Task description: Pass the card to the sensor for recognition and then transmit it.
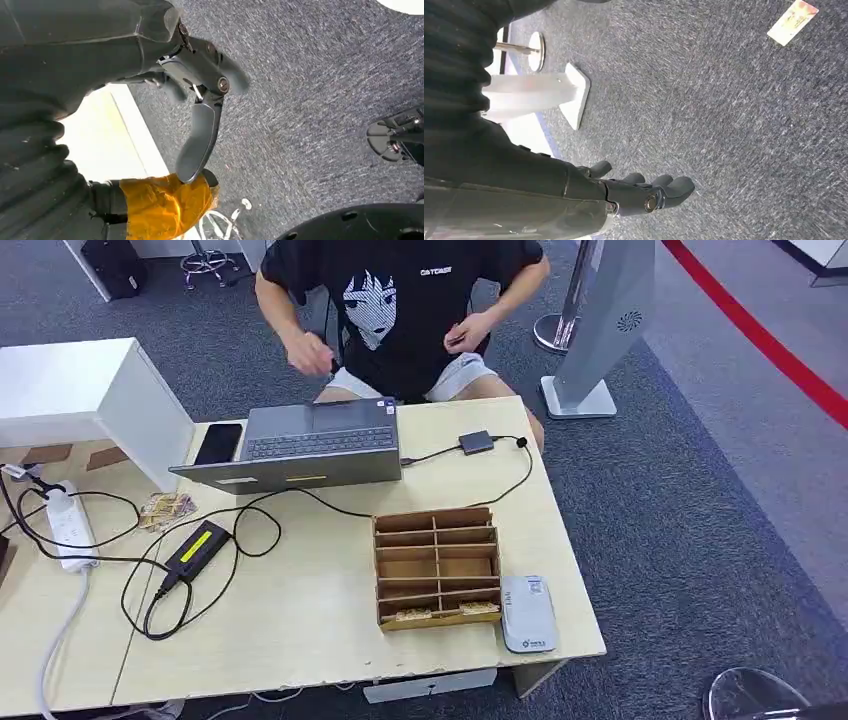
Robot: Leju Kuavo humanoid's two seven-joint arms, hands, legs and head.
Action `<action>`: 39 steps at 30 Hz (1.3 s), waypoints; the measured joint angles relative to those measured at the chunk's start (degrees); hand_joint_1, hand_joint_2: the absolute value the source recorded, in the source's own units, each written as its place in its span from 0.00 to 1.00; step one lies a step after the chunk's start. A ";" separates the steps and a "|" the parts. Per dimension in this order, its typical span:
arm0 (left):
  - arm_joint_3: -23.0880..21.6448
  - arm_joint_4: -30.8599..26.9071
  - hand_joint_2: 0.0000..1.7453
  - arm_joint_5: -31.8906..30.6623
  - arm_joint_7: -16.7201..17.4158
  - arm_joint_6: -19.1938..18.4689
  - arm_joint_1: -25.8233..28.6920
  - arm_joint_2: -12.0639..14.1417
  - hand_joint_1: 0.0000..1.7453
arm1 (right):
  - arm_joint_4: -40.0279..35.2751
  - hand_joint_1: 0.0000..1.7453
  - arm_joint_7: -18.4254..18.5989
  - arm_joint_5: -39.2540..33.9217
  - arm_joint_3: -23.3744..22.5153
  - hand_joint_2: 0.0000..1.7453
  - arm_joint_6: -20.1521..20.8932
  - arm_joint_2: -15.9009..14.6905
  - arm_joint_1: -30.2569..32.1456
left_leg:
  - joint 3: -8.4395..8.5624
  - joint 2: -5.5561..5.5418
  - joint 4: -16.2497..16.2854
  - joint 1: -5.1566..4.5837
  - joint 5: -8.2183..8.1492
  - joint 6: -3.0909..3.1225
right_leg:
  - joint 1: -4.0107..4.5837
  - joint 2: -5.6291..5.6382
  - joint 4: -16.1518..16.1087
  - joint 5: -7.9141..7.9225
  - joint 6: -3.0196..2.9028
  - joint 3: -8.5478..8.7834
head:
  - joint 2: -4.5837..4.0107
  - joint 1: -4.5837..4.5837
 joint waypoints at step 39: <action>0.44 0.00 0.00 0.02 -3.21 -2.43 -0.04 -0.94 0.00 | 0.02 0.00 -0.72 1.92 -2.36 1.00 3.13 0.00 -0.01 | 0.00 0.00 0.00 0.00 0.00 0.00 | 0.00 0.00 0.00 0.00 0.00 0.00 | 0.00 0.00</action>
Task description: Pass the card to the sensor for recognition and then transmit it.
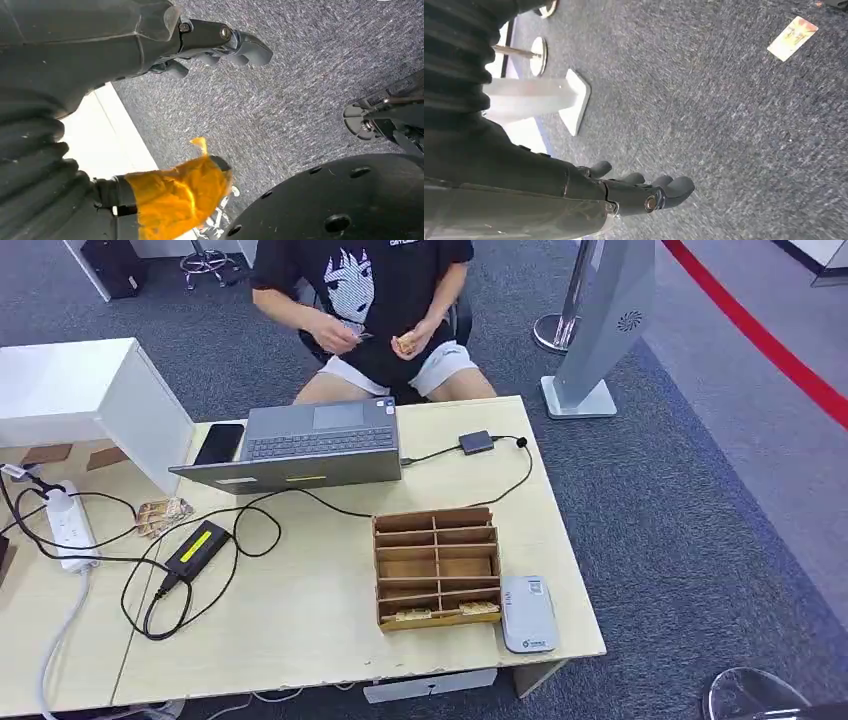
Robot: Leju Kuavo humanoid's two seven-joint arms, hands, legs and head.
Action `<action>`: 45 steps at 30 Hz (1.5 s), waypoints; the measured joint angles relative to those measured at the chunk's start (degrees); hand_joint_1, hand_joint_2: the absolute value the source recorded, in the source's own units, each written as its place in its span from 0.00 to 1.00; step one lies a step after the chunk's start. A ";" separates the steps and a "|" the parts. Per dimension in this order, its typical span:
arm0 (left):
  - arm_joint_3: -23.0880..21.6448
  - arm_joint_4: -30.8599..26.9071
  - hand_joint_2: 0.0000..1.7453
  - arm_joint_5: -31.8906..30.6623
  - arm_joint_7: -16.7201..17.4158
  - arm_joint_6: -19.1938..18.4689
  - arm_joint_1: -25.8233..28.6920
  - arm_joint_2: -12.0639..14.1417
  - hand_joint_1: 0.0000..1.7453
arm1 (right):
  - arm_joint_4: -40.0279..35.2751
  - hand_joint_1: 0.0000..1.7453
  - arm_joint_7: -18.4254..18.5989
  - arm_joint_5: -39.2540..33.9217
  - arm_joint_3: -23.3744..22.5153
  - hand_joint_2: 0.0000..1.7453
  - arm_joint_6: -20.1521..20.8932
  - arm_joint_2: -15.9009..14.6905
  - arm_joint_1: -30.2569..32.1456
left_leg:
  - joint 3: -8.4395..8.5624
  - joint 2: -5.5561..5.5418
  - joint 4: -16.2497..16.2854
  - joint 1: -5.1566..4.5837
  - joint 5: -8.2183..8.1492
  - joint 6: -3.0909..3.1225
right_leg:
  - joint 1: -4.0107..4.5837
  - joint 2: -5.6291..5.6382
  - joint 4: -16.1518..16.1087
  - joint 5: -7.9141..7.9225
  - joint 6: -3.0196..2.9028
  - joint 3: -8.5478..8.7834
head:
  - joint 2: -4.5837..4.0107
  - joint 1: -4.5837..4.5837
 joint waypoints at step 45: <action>0.48 0.00 1.00 -0.02 0.90 1.09 -0.04 0.24 0.00 | 0.00 0.00 -0.07 1.18 -3.80 0.00 -1.57 0.17 -0.02 | 0.00 0.00 0.00 0.00 0.00 0.00 | 0.00 0.00 0.00 0.00 0.00 0.00 | 0.00 0.00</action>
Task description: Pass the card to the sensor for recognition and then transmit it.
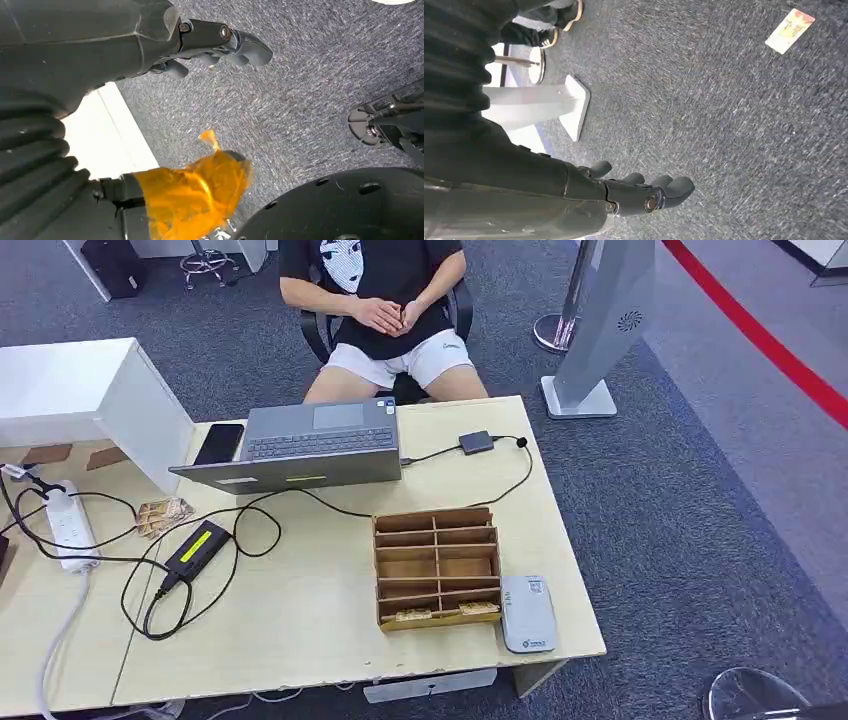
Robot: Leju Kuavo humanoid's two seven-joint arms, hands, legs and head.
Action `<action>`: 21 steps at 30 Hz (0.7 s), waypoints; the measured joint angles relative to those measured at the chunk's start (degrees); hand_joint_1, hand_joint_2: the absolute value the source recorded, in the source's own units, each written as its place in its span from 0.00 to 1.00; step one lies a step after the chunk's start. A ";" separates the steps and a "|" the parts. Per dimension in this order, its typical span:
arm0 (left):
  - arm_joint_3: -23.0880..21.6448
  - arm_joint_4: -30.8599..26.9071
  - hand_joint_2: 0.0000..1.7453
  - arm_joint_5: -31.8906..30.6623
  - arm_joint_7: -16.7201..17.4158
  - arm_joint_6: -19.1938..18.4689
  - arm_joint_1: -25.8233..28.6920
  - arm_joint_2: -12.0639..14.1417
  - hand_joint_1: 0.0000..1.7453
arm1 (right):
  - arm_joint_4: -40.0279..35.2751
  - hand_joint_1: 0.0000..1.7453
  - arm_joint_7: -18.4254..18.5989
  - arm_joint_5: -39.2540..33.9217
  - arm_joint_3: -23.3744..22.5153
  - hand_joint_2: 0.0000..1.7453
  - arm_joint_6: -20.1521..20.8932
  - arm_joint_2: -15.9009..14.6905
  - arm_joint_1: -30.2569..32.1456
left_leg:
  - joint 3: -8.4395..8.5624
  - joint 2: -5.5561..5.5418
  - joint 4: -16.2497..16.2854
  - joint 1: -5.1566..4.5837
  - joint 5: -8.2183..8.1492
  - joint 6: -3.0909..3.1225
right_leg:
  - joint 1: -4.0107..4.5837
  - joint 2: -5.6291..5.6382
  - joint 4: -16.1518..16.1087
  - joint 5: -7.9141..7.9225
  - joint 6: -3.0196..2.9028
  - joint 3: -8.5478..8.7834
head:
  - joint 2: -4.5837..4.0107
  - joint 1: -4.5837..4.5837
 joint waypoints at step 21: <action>0.00 0.00 0.00 -0.02 0.33 0.39 0.00 0.20 0.00 | 0.00 0.00 -0.59 2.91 -1.49 1.00 0.79 0.28 0.00 | 0.00 0.00 0.00 0.00 0.00 0.00 | 0.00 0.00 0.00 0.00 0.00 0.00 | 0.00 0.00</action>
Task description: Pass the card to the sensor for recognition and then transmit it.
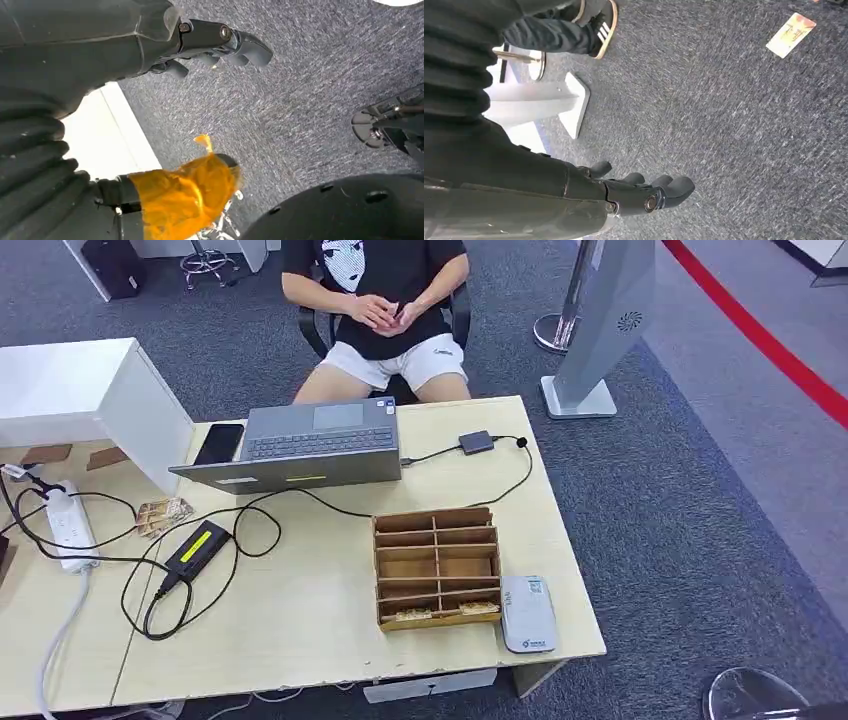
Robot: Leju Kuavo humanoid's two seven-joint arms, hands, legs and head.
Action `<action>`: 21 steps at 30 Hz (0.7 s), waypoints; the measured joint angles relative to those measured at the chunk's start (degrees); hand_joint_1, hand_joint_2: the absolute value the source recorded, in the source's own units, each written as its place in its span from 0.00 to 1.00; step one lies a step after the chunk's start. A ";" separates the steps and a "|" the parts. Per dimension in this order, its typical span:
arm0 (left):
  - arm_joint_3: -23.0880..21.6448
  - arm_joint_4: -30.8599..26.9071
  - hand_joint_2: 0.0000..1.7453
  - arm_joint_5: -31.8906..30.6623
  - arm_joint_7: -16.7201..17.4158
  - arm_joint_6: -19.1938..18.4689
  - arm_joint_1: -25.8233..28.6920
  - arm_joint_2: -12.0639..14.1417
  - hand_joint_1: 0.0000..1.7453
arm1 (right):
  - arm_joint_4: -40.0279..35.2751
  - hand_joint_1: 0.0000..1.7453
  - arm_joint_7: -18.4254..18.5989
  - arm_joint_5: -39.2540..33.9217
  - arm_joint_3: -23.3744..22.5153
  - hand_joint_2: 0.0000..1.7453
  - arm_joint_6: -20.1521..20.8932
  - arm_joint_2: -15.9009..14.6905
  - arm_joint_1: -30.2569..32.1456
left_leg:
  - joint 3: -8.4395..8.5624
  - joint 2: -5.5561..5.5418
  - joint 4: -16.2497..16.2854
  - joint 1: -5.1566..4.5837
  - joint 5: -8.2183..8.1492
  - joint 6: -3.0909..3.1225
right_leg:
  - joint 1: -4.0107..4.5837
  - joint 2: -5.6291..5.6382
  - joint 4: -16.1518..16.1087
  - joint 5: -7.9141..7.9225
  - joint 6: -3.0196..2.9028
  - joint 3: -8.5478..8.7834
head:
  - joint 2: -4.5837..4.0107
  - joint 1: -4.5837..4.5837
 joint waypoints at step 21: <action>-0.20 0.00 1.00 0.00 -0.79 -0.40 0.00 -0.02 0.00 | 0.00 0.00 0.04 0.13 -1.46 0.00 -0.90 0.02 0.00 | 0.00 0.00 0.00 0.00 0.00 0.00 | 0.00 0.00 0.00 0.00 0.00 0.00 | 0.02 0.00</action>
